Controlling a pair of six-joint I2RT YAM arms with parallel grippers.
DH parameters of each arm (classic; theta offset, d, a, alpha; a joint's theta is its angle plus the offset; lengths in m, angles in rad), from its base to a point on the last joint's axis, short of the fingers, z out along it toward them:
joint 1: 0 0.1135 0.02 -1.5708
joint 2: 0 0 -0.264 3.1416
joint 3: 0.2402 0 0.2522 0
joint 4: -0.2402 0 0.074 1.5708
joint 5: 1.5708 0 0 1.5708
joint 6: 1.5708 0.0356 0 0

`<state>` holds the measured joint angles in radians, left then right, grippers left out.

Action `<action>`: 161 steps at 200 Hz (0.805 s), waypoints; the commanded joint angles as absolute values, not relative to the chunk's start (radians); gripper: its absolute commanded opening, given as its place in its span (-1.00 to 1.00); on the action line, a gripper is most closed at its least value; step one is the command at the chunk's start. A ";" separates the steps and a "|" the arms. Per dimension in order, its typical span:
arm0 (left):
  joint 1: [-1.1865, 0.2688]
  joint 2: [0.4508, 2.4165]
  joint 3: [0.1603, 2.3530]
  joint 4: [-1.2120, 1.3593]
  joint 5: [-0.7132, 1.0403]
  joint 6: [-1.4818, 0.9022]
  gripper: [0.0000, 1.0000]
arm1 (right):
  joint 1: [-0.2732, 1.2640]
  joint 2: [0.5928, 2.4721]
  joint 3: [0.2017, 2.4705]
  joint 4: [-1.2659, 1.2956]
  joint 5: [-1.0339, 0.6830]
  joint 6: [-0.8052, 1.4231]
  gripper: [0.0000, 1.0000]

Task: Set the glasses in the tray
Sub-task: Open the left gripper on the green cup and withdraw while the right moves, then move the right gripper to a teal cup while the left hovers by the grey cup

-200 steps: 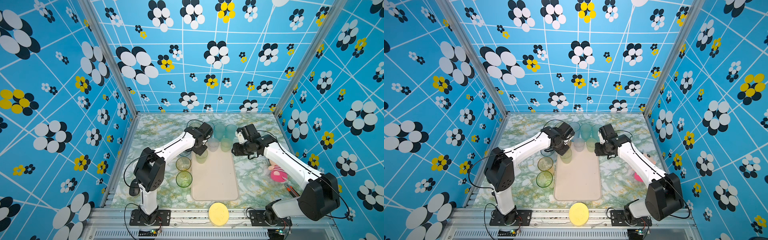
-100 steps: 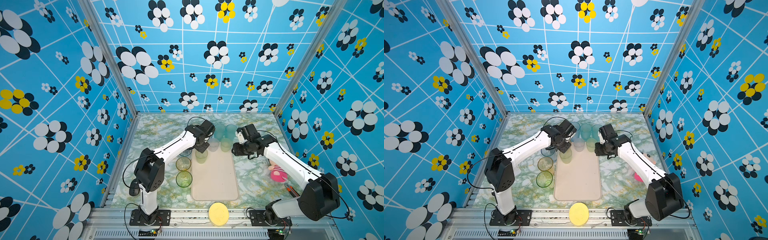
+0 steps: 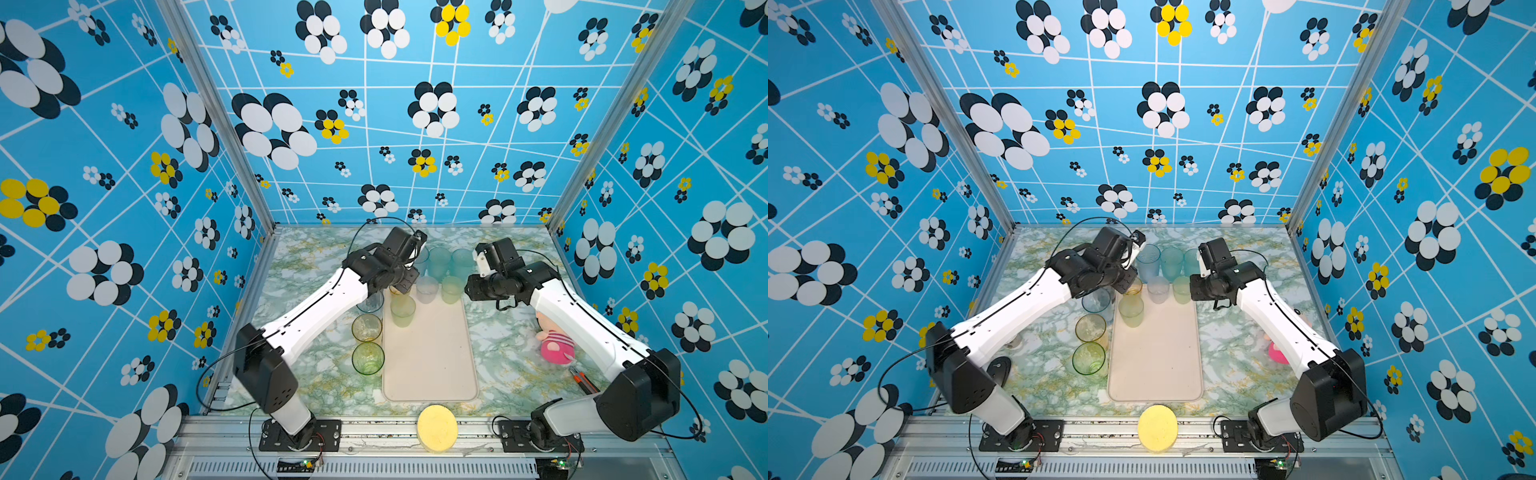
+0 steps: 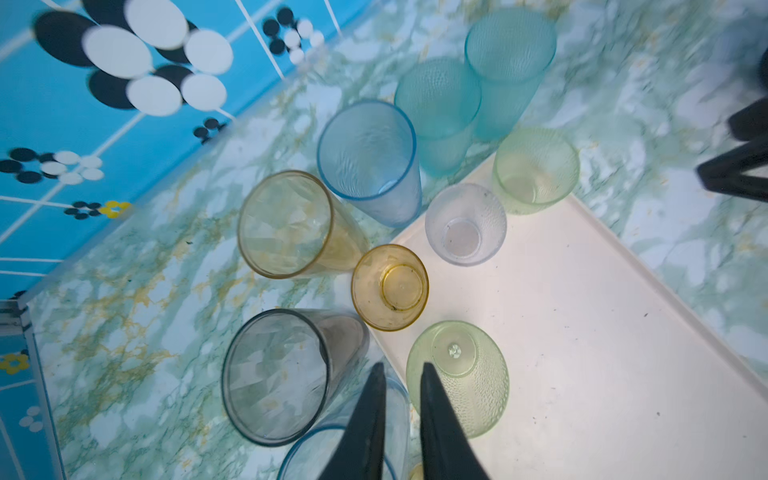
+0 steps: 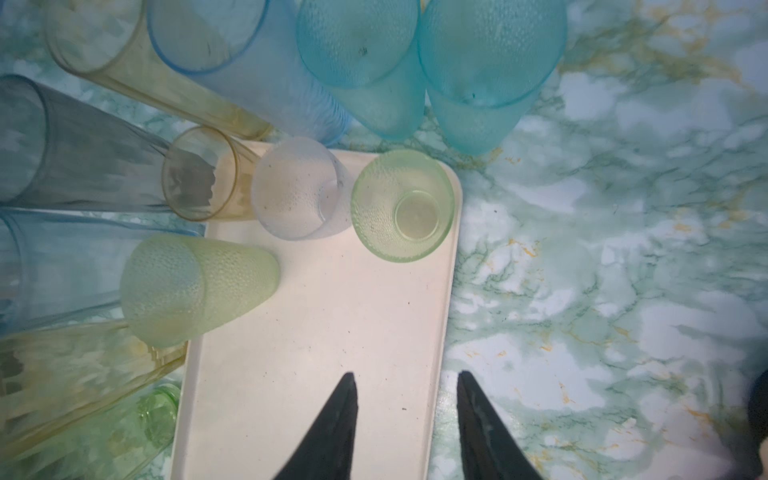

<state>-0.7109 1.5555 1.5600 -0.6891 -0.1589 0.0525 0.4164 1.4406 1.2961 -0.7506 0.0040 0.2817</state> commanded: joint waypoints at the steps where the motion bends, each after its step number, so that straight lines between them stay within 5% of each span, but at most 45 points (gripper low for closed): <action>1: -0.673 1.399 1.458 -0.574 -0.156 0.032 -0.63 | 0.403 1.477 1.367 -0.783 0.069 0.276 -0.23; 87: -0.220 1.147 1.082 -0.400 0.089 -0.151 -0.62 | 0.276 1.635 1.516 -0.750 0.053 0.290 -0.35; 161: -0.180 1.182 1.045 -0.339 0.070 -0.139 -0.61 | 0.200 1.717 1.559 -0.713 -0.039 0.321 -0.26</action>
<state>-0.1905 1.1633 1.0477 -0.3862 0.0547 -0.1360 0.2203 1.6772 1.4967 -0.7158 0.0013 0.3077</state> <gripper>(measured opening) 0.197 0.372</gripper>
